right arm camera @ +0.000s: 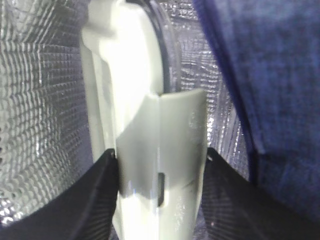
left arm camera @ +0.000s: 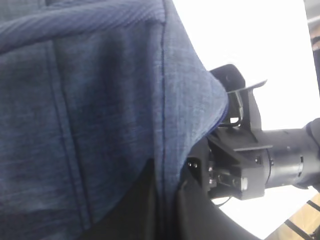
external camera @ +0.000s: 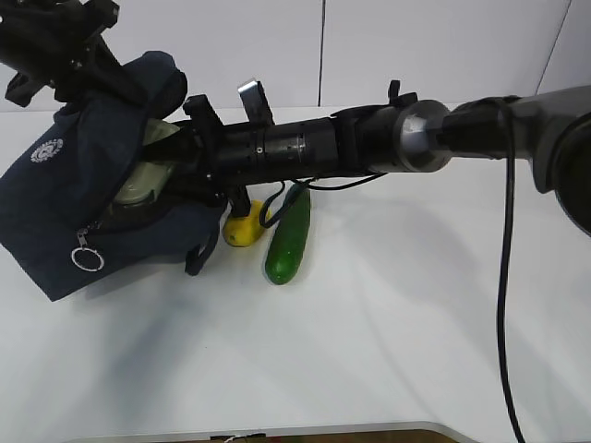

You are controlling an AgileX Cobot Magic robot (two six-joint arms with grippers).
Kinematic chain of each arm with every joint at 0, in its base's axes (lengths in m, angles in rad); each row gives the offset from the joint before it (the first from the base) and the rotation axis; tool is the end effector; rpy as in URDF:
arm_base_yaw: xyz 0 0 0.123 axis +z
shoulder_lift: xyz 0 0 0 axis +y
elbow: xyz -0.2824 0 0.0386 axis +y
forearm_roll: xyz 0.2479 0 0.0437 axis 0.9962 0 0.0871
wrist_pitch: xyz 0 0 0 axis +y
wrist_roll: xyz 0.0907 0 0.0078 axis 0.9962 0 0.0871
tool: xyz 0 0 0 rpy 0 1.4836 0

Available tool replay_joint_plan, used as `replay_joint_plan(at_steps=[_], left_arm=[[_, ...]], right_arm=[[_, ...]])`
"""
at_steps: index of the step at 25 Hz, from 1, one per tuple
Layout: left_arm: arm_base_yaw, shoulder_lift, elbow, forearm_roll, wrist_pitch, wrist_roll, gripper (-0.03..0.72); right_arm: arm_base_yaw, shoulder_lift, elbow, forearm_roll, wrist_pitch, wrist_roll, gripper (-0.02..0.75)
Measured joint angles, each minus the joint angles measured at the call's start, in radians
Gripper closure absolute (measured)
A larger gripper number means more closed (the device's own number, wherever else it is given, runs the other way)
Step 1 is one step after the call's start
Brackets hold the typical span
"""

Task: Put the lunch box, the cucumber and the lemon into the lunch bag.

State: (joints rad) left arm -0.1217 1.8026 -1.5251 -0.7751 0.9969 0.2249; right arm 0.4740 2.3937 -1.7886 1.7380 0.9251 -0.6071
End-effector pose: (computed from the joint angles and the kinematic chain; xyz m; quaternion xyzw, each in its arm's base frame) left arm 0.3815 -0.1006 0.3001 0.0179 0.9195 -0.3411 0.1943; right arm 0.4259 0.2992 0.1651 0.0283 0.7684 0.6339 0.0836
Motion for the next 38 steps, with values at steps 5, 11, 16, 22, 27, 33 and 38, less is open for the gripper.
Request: replay_joint_plan(at_steps=[5, 11, 16, 22, 27, 33, 38], left_arm=[[0.000, 0.000, 0.000, 0.000, -0.012, 0.000, 0.689], [0.000, 0.000, 0.000, 0.000, -0.020, 0.000, 0.689], [0.000, 0.000, 0.000, 0.000, -0.020, 0.000, 0.689], [0.000, 0.000, 0.000, 0.000, -0.020, -0.002, 0.689], [0.000, 0.000, 0.000, 0.004, -0.020, -0.002, 0.689], [0.002, 0.000, 0.000, 0.004, -0.025, -0.002, 0.689], [0.020, 0.000, 0.000, 0.001, -0.018, -0.002, 0.689]], right_arm=[[0.000, 0.001, 0.000, -0.006, -0.015, 0.002, 0.360], [0.000, 0.001, 0.000, -0.038, -0.024, 0.006, 0.360], [0.000, 0.003, 0.000, -0.069, -0.026, 0.030, 0.358], [0.000, 0.003, -0.007, -0.078, -0.013, 0.051, 0.328], [0.000, 0.003, -0.012, -0.069, 0.000, 0.055, 0.321], [0.000, 0.003, -0.012, -0.068, 0.041, 0.055, 0.321], [-0.008, 0.003, -0.012, -0.068, 0.073, 0.032, 0.321]])
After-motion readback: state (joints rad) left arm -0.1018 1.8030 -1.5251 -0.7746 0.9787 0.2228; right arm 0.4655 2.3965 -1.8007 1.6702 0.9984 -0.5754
